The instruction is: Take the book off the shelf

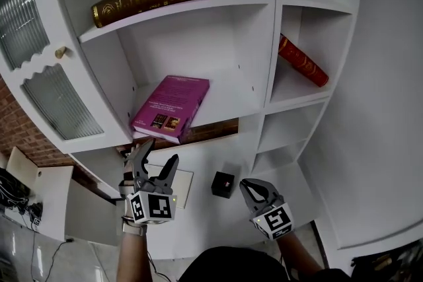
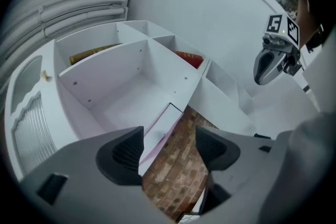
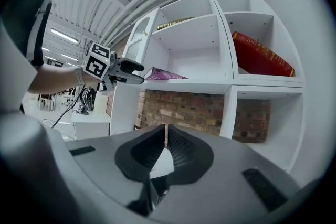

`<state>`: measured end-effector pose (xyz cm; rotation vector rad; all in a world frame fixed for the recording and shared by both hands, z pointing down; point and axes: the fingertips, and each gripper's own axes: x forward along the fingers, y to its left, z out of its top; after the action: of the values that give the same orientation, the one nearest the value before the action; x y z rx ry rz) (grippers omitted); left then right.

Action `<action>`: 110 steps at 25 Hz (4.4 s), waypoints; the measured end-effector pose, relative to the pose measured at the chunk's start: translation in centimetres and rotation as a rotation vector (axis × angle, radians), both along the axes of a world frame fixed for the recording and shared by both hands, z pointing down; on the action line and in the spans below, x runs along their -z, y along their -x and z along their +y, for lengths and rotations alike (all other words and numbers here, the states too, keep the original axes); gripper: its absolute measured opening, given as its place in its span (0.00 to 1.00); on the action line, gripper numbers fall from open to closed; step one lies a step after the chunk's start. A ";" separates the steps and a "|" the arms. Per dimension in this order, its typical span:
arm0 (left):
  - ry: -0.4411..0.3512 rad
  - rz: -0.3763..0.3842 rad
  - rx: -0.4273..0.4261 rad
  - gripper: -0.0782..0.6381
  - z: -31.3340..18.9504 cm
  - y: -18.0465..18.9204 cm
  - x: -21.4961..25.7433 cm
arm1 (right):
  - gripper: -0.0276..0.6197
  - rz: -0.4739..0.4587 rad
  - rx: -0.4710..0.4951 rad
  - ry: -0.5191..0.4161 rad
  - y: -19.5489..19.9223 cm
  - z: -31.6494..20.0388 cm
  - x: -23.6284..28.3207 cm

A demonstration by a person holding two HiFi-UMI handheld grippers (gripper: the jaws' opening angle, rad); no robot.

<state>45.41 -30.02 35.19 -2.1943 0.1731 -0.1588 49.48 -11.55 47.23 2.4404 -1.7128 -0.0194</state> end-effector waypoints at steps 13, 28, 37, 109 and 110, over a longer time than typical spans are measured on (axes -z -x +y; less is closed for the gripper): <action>-0.169 -0.123 0.001 0.62 -1.4 -5.4 0.6 | 0.08 -0.003 -0.025 -0.020 -1.9 -0.2 -0.1; -0.218 -0.125 0.037 0.48 -2.5 -7.0 0.8 | 0.08 0.018 -0.065 -0.018 -2.8 0.1 0.3; -0.269 -0.117 0.041 0.43 -2.0 -5.6 0.7 | 0.08 0.030 -0.048 -0.012 -1.8 -0.4 0.6; 0.027 -0.021 0.565 0.31 0.0 42.2 -7.6 | 0.08 0.097 0.560 0.139 35.6 -4.7 -1.5; 0.038 -0.020 0.580 0.31 0.1 43.2 -7.9 | 0.08 0.096 0.579 0.139 36.4 -4.9 -1.6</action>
<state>2.24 -29.97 43.07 -2.1225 0.7987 -0.5079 13.05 -16.50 48.82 1.7452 -2.2204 -0.0811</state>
